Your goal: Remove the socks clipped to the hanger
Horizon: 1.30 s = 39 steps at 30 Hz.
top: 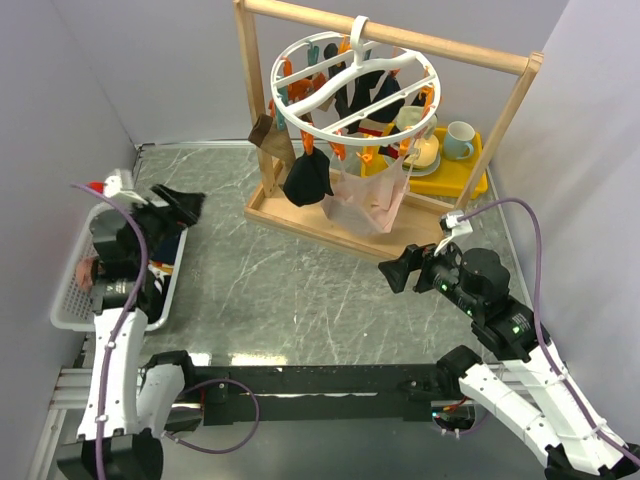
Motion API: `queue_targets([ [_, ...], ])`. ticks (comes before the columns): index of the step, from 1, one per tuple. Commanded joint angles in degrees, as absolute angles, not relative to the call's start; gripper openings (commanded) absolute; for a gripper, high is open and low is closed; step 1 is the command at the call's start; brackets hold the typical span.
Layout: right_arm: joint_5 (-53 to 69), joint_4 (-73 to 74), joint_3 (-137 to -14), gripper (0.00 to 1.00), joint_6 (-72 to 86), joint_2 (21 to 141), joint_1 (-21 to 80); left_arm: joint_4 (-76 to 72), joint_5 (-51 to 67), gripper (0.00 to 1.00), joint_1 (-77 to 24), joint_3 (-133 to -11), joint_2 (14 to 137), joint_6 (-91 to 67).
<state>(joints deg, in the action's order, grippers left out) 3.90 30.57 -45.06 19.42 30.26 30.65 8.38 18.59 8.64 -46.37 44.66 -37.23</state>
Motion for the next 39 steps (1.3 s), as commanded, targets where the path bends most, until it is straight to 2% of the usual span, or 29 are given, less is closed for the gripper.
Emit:
queue_targets([
  [1,3.5,29.8,-49.4,1.00,19.5,29.1,30.8,-6.7,30.0,0.87,-1.4,-44.2,43.9,-38.9],
  [8,6.6,28.5,-51.2,1.00,18.6,28.1,30.8,-18.7,31.3,0.97,-15.2,-45.6,52.3,-38.1],
  [13,6.2,29.3,-53.0,1.00,18.9,29.1,30.8,-19.8,25.7,0.99,-21.7,-49.2,58.7,-34.2],
  [17,5.9,28.5,-53.3,1.00,19.1,29.1,30.8,-19.4,23.4,0.92,-22.7,-52.4,62.6,-31.0],
  [21,5.8,27.2,-52.7,1.00,19.4,28.7,30.8,-20.5,22.9,0.93,-22.7,-54.1,65.2,-29.9],
  [25,5.7,26.5,-53.2,1.00,19.1,29.2,30.8,-22.7,24.3,0.85,-22.9,-56.3,68.9,-31.6],
  [30,5.8,27.3,-54.6,1.00,18.2,30.4,30.8,-20.0,23.2,0.83,-23.4,-59.9,72.0,-30.9],
  [33,5.4,27.2,-54.8,1.00,17.9,30.3,30.8,-21.2,25.0,0.64,-24.3,-60.3,72.6,-31.4],
  [34,5.3,27.2,-55.1,1.00,17.9,30.3,30.8,-21.0,25.7,0.49,-24.3,-60.8,73.1,-31.6],
  [36,5.3,27.2,-55.4,1.00,17.9,30.4,30.8,-20.0,27.4,0.32,-24.8,-61.4,73.7,-31.7],
  [37,5.3,27.2,-55.6,1.00,17.9,30.6,30.8,-19.3,27.7,0.15,-25.0,-62.0,73.7,-31.7],
  [39,5.3,27.3,-56.0,1.00,18.0,31.3,30.8,-17.7,25.1,0.03,-25.7,-61.9,73.2,-31.1],
])
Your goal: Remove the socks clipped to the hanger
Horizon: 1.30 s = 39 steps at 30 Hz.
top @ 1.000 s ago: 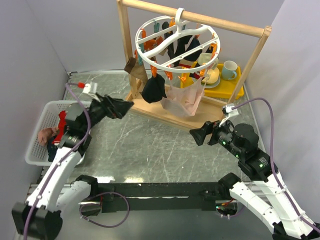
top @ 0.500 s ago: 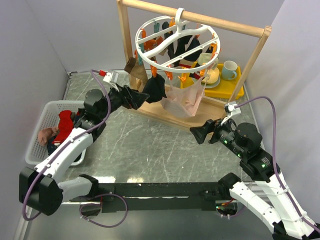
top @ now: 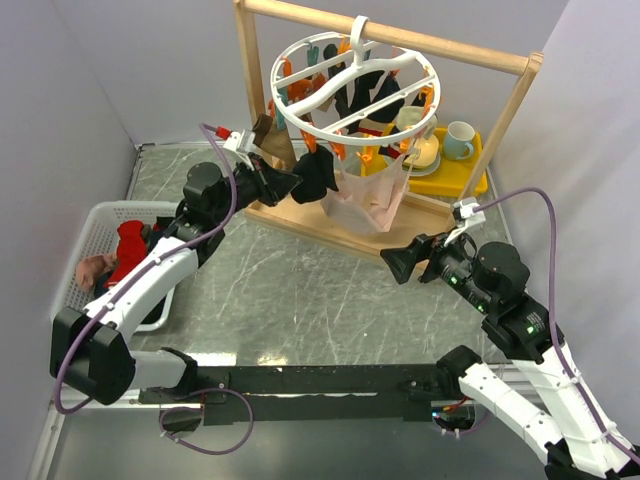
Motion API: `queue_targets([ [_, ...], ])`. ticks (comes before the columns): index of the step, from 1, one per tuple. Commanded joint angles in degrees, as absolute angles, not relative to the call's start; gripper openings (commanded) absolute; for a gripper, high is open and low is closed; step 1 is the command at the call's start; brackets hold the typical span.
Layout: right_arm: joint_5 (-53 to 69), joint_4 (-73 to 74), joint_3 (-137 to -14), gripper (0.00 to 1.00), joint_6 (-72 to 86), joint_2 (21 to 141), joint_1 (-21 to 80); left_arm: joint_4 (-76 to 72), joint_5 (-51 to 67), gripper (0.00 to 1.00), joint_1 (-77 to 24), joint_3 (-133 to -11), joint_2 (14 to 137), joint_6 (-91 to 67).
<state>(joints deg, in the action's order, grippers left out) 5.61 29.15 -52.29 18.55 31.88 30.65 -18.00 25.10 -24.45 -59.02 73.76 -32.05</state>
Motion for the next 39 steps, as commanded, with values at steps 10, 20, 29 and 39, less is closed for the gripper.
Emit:
queue_targets([
  [10,3.9,28.2,-59.6,1.00,18.0,35.0,30.8,-14.2,22.3,0.01,-28.4,-59.9,66.6,-30.1],
  [20,-9.1,34.3,-60.8,1.00,23.8,35.3,30.8,-14.2,19.6,0.01,-30.7,-59.1,62.9,-31.9],
  [29,-9.8,35.0,-63.5,1.00,25.3,35.7,30.8,-14.4,18.2,0.01,-34.0,-60.5,63.5,-32.3],
  [39,-2.9,33.9,-72.3,0.97,26.4,43.8,30.8,-14.7,15.2,0.01,-40.7,-62.5,66.0,-32.7],
])
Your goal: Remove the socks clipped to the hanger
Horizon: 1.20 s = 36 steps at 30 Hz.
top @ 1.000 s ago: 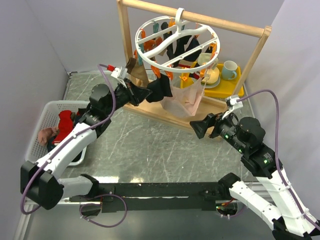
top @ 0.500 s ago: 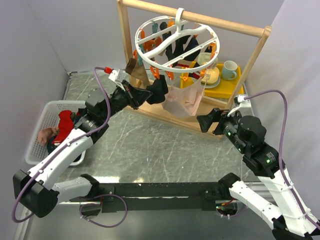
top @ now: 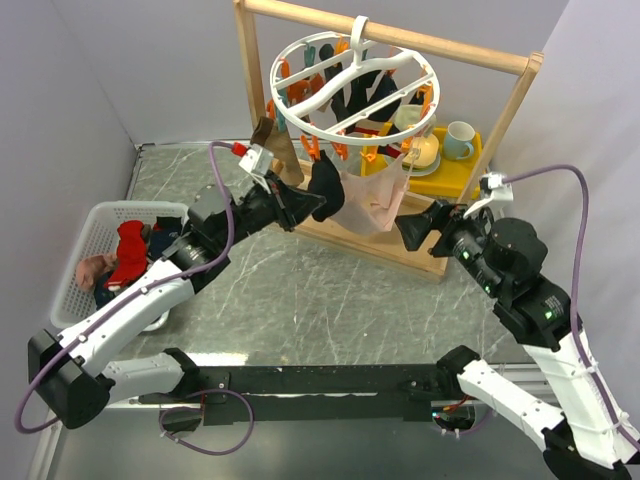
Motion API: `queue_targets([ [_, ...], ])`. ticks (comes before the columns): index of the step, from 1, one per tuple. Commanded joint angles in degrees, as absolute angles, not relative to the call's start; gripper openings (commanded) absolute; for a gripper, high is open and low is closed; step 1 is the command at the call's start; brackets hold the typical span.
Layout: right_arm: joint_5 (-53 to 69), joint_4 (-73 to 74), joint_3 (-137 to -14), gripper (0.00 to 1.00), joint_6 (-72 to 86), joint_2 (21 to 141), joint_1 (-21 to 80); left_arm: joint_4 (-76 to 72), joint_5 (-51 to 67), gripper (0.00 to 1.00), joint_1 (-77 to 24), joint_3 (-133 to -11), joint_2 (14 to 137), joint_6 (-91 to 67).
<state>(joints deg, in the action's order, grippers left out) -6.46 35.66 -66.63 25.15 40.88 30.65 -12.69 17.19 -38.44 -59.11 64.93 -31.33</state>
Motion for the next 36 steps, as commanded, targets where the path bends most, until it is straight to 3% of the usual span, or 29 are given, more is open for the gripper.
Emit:
queue_targets([
  [1,-2.6,33.8,-72.9,0.96,27.0,44.3,30.8,-14.7,14.9,0.01,-41.1,-62.7,66.4,-32.9],
  [6,-0.7,31.9,-76.9,0.89,28.6,47.4,31.0,-14.7,12.0,0.01,-44.5,-64.1,67.9,-32.8],
  [16,-3.9,35.2,-88.8,0.89,28.2,58.0,35.9,-13.7,7.1,0.01,-49.3,-66.5,70.9,-30.2],
  [19,-6.4,34.6,-91.6,0.84,26.0,61.6,38.8,-14.3,6.1,0.01,-50.0,-66.3,71.1,-30.4],
  [20,-6.5,34.5,-93.1,0.77,25.1,62.7,39.3,-14.3,6.0,0.01,-50.4,-66.3,71.1,-30.6],
  [22,-9.0,35.7,-95.3,0.76,23.4,65.8,41.6,-14.9,5.2,0.01,-50.9,-66.2,71.1,-30.6],
  [27,-18.4,39.3,-103.7,0.77,19.4,73.1,47.6,-15.2,2.9,0.01,-53.4,-66.5,71.5,-29.6],
  [36,-28.8,38.4,-104.0,0.86,16.9,75.3,51.5,-15.4,0.2,0.01,-57.5,-68.3,73.5,-27.8],
])
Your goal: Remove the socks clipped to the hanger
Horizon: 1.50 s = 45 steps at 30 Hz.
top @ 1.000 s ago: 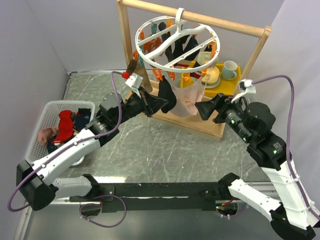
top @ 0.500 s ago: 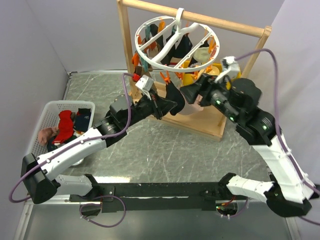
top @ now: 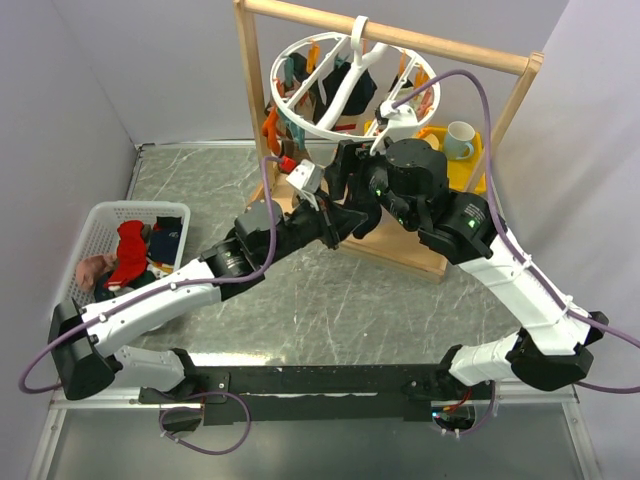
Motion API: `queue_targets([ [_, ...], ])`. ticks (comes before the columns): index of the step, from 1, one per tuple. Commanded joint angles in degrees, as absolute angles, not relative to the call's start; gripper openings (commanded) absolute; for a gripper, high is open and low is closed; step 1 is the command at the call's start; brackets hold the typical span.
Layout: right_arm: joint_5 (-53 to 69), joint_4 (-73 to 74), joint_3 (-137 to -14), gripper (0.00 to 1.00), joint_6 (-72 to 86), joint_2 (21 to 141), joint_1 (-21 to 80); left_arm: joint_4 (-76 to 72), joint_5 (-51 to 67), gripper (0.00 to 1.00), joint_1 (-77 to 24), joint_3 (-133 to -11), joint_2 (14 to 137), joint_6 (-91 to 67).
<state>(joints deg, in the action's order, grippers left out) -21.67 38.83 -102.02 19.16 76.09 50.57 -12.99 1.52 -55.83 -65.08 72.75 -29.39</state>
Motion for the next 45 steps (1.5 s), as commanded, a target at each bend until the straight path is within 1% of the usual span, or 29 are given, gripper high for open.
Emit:
queue_targets([
  [1,-29.3,37.8,-103.5,0.86,16.6,75.1,51.5,-15.3,0.2,0.01,-58.0,-68.6,73.8,-27.3],
  [5,-32.0,35.4,-100.7,0.87,15.6,74.0,51.7,-15.4,-2.2,0.01,-59.1,-69.4,74.4,-26.5],
  [9,-33.1,34.6,-100.6,0.86,13.6,74.5,51.8,-15.6,-3.0,0.01,-59.9,-69.7,74.4,-25.9],
  [15,-35.9,33.1,-101.3,0.80,11.9,75.5,51.8,-15.3,-3.4,0.01,-60.5,-70.0,74.6,-25.7],
  [24,-36.2,30.6,-99.9,0.73,12.7,76.6,51.8,-14.9,-3.7,0.01,-61.1,-69.8,74.2,-25.4],
  [27,-37.0,30.0,-100.2,0.62,12.9,77.1,51.9,-14.8,-3.7,0.01,-61.2,-69.6,74.0,-25.3],
  [28,-37.3,29.9,-100.4,0.60,12.9,77.3,51.8,-14.7,-3.8,0.01,-61.3,-69.5,73.9,-25.3],
  [29,-37.5,30.0,-100.8,0.56,12.7,77.5,51.9,-14.7,-3.8,0.01,-61.3,-69.3,73.7,-25.3],
  [31,-37.9,29.7,-100.8,0.54,12.7,77.7,51.9,-14.5,-3.8,0.01,-61.3,-69.1,73.4,-25.5],
  [32,-38.0,29.2,-100.4,0.48,12.7,77.5,51.9,-14.5,-3.7,0.01,-61.3,-68.8,73.3,-25.7],
  [34,-37.8,28.7,-99.8,0.45,12.8,77.2,51.8,-14.2,-2.9,0.01,-61.3,-68.6,73.0,-26.6],
  [36,-37.8,27.9,-99.1,0.37,12.7,76.7,51.9,-14.3,-2.1,0.01,-61.3,-68.0,72.9,-27.5],
  [38,-37.9,27.9,-99.1,0.33,12.6,76.7,51.8,-14.8,-1.5,0.01,-61.3,-66.7,72.5,-28.6],
  [45,-37.4,27.8,-97.9,0.33,12.4,76.1,51.8,-13.2,-0.5,0.01,-61.4,-63.4,70.8,-32.3],
])
